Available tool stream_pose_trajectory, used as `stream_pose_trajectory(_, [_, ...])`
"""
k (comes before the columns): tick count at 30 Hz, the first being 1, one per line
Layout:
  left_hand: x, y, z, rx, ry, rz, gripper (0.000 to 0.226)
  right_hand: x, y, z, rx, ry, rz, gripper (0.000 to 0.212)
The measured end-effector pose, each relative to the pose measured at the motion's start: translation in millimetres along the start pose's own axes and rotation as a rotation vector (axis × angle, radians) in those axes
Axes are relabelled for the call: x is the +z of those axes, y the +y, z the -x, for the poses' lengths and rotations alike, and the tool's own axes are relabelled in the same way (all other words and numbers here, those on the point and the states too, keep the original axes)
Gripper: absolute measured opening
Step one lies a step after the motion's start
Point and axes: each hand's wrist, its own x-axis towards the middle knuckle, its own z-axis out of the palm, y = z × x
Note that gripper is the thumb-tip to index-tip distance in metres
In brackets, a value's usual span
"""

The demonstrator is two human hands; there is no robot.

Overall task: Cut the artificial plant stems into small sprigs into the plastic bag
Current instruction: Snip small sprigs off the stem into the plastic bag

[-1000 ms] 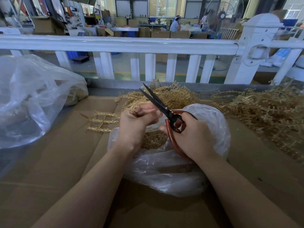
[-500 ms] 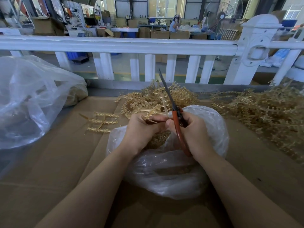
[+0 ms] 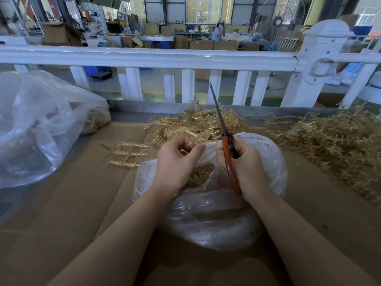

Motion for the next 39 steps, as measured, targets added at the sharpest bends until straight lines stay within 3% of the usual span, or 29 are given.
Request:
stream_pose_trajectory(6, [-6.7,7.2,-2.0,0.204,0.340,0.152,0.026,-2.9,-0.1,0.3,-0.023,-0.007,-0.031,0.017])
stream_pose_trajectory(8, [-9.8,5.4,-3.2,0.209,0.258,0.034,0.029,-2.6,-0.2,0.4,-0.038,-0.022,-0.010,0.018])
stream_pose_trajectory(11, [-9.5,3.7,-3.2,0.164,0.014,-0.078,0.044,-1.2,-0.3,2.0,-0.061,-0.064,-0.007,0.021])
stream_pose_trajectory(13, [-5.4,3.7,-2.2,0.175,-0.070,-0.098,0.033,-0.7,0.6,2.1,-0.072,-0.090,0.012,0.020])
stream_pose_trajectory(16, [-2.5,3.7,-2.4,0.166,-0.082,-0.068,0.014,0.3,1.1,1.8,-0.091,-0.120,0.052,0.015])
stream_pose_trajectory(20, [-1.6,1.1,-3.1,0.146,-0.114,0.054,0.026,0.6,2.0,1.7,-0.113,-0.110,0.058,0.020])
stream_pose_trajectory(25, [-3.6,-0.1,-3.8,0.142,-0.159,0.115,0.011,-0.4,3.6,0.6,-0.118,-0.093,0.071,0.024])
stream_pose_trajectory(32, [-7.3,4.2,-5.0,0.073,-0.060,0.269,0.012,-0.2,8.2,-1.6,-0.076,-0.041,0.168,0.013])
stream_pose_trajectory(39, [-11.2,-4.2,-8.4,0.063,-0.149,0.303,0.012,-2.2,10.1,-1.3,-0.075,-0.031,0.259,0.020])
